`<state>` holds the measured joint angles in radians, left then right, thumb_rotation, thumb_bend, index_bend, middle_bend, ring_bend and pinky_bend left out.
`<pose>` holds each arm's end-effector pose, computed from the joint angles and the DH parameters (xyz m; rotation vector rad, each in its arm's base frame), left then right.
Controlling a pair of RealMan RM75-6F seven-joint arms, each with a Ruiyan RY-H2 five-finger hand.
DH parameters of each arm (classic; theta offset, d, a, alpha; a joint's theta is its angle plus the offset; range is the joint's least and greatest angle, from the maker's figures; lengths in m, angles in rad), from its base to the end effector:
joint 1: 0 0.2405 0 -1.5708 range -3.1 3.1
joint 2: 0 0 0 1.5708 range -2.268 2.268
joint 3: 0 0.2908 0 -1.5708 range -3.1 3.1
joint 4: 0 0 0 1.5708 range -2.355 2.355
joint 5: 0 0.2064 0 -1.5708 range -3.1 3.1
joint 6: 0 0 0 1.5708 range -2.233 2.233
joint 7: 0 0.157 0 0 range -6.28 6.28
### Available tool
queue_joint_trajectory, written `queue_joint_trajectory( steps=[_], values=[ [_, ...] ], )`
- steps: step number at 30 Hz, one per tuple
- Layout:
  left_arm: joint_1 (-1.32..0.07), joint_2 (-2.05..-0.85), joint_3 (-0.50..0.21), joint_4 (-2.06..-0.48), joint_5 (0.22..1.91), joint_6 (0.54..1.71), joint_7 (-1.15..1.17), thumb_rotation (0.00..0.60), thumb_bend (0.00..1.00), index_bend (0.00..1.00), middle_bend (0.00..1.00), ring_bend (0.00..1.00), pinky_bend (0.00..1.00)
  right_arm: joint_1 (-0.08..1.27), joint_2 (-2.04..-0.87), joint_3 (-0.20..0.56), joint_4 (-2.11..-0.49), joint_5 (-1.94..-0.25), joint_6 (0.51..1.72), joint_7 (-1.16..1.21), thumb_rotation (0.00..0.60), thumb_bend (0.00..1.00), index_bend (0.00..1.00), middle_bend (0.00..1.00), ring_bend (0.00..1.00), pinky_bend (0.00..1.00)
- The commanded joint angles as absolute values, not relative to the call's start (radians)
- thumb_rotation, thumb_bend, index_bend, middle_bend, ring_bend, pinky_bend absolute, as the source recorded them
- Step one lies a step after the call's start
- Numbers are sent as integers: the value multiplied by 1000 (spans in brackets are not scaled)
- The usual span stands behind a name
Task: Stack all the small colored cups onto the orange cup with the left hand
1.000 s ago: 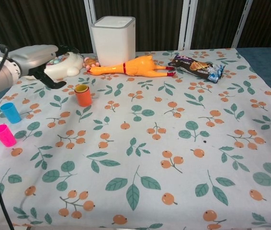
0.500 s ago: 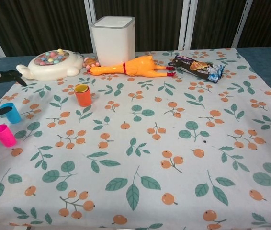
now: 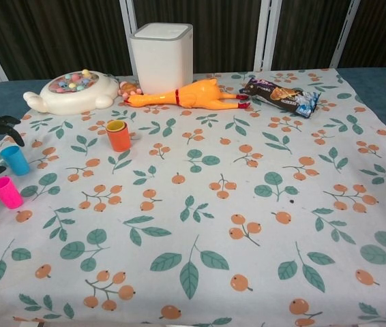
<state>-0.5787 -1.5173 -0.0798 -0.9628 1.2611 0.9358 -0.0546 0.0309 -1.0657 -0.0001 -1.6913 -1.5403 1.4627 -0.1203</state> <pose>-0.3467 0.3912 0.0537 -1.6345 -0.9370 -0.6808 -0.3377 -0.1665 0.1760 1.4642 -0.9003 0.7721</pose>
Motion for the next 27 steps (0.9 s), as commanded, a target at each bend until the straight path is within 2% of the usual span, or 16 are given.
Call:
queue_joint_trajectory(
  steps=[1,9,17,27],
  values=[
    [-579,-1524,-82,-950,1270,931,-69,600,355,306,0,0,120,31,-1066,0,-1692,-1540,1463,-120,600,224,0,0,0,0],
    [-587,-1532,-94,-937,1285,923,-88,600,356,321,0,0,120,31,-1068,0,-1692,-1537,1461,-127,600,224,0,0,0,0],
    [-592,-1540,-103,-922,1288,913,-92,600,359,440,2,0,125,31,-1070,2,-1691,-1532,1461,-131,600,224,0,0,0,0],
    [-595,-1545,-112,-910,1293,910,-97,600,363,527,25,0,125,32,-1071,2,-1692,-1530,1458,-136,600,224,0,0,0,0]
  ],
)
